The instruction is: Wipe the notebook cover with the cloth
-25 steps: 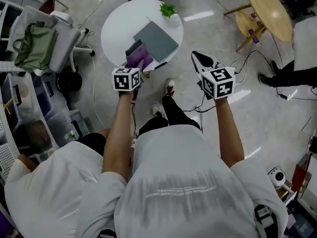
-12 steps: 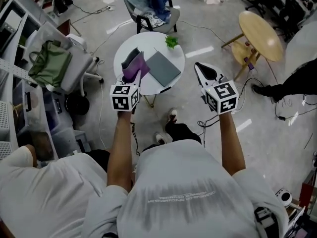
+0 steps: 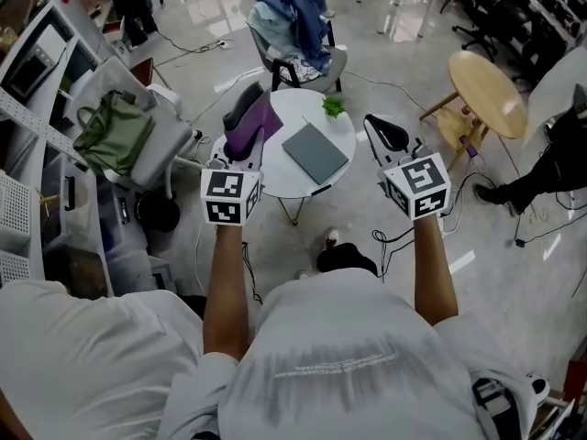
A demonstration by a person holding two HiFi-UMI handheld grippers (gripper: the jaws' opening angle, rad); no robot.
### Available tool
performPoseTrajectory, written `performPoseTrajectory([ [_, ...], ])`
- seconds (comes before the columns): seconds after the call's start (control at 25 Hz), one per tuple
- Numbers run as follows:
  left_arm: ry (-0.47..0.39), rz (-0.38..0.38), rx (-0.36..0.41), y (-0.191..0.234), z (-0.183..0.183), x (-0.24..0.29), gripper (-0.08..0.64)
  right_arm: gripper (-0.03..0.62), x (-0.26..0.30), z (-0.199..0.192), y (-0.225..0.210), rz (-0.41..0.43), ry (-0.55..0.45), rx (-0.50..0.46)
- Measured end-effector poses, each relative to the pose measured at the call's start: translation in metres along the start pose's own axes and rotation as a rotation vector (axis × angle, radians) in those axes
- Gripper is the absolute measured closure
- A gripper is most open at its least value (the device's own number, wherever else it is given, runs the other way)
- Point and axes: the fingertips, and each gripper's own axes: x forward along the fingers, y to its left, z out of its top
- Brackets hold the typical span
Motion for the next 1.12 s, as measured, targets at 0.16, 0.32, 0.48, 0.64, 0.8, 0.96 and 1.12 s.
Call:
performPoseTrajectory([
  [0.16,-0.033,0.020,0.053,0.006,0.023,-0.009,0.506,0.590,0.007,0.026,0.002,0.011,-0.057,-0.005],
  [0.32,-0.064,0.021,0.081,0.006,0.041,-0.020,0.506,0.590,0.005,0.046,0.005,0.016,-0.094,-0.023],
  [0.48,-0.089,0.030,0.098,0.011,0.056,-0.029,0.506,0.590,0.005,0.061,0.008,0.021,-0.112,-0.048],
  [0.64,-0.094,0.043,0.136,0.012,0.063,-0.035,0.506,0.591,0.005,0.064,0.010,0.017,-0.124,-0.063],
  [0.8,-0.084,0.056,0.153,0.015,0.061,-0.038,0.506,0.591,0.007,0.061,0.013,0.021,-0.113,-0.068],
  [0.96,-0.064,0.045,0.159,0.014,0.056,-0.034,0.506,0.591,0.010,0.055,0.013,0.017,-0.097,-0.066],
  [1.12,-0.058,0.047,0.159,0.015,0.052,-0.031,0.506,0.591,0.013,0.049,0.011,0.019,-0.085,-0.066],
])
